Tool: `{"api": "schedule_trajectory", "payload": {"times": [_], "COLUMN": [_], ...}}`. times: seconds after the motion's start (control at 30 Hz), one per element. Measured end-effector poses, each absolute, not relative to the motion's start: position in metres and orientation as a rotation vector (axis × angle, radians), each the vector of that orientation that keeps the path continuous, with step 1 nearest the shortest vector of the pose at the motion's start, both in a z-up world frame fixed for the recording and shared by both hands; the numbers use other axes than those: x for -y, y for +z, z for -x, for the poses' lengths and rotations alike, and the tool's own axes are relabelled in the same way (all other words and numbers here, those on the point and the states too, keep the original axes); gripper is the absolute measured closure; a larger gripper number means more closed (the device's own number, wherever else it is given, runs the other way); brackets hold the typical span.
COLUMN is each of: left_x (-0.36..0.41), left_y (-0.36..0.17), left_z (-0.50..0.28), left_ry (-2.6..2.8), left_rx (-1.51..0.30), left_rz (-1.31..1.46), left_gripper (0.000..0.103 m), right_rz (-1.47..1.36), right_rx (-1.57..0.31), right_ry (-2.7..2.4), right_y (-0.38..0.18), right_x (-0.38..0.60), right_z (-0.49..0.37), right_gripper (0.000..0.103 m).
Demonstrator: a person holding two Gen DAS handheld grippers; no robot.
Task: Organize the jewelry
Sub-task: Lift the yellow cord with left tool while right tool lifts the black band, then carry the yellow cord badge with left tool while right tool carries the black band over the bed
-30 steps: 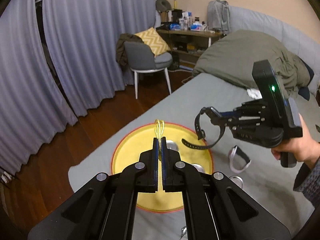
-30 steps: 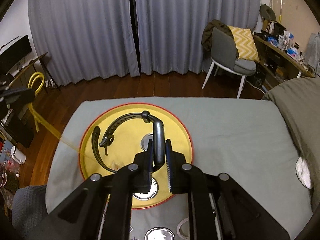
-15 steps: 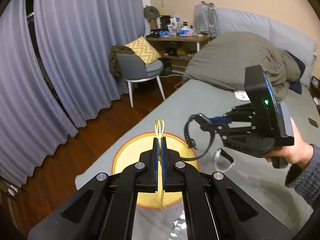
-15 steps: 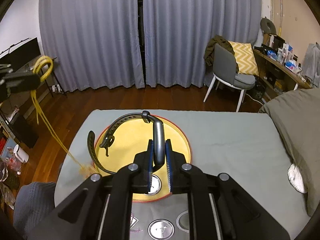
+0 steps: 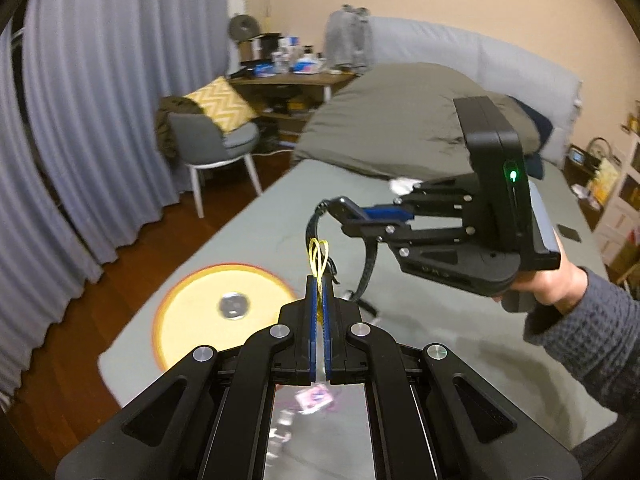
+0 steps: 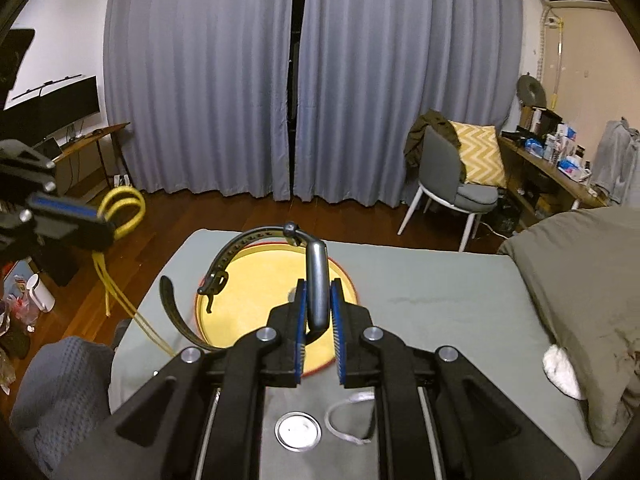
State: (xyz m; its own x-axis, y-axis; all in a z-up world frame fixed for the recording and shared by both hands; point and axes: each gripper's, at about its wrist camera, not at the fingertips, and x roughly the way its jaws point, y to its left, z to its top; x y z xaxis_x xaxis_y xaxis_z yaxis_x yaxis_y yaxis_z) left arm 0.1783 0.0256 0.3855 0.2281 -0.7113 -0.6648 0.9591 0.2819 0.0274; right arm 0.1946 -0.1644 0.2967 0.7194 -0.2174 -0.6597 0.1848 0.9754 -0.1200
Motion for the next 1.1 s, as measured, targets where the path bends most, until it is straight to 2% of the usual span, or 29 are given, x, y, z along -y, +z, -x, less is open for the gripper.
{"api": "schedule_trajectory", "payload": {"times": [0.2, 0.47, 0.77, 1.1], "left_x": [-0.006, 0.017, 0.041, 0.05], "left_y": [0.37, 0.337, 0.238, 0.159], "left_z": [-0.137, -0.099, -0.105, -0.09], "left_ry": [-1.308, -1.41, -1.415, -1.439], "left_rx": [-0.6, -0.627, -0.808, -0.928], "left_rz": [-0.518, -0.545, -0.592, -0.624], "left_gripper": [0.101, 0.101, 0.101, 0.101], "right_rz": [0.06, 0.019, -0.089, -0.12], "right_rx": [-0.76, -0.856, -1.013, -1.157], "right_ry": [-0.257, -0.317, -0.41, -0.469], "right_y": [0.286, 0.232, 0.151, 0.086], "right_x": [0.171, 0.186, 0.221, 0.24], "right_z": [-0.155, -0.116, -0.09, -0.074], "right_gripper": [0.091, 0.091, 0.091, 0.091]}}
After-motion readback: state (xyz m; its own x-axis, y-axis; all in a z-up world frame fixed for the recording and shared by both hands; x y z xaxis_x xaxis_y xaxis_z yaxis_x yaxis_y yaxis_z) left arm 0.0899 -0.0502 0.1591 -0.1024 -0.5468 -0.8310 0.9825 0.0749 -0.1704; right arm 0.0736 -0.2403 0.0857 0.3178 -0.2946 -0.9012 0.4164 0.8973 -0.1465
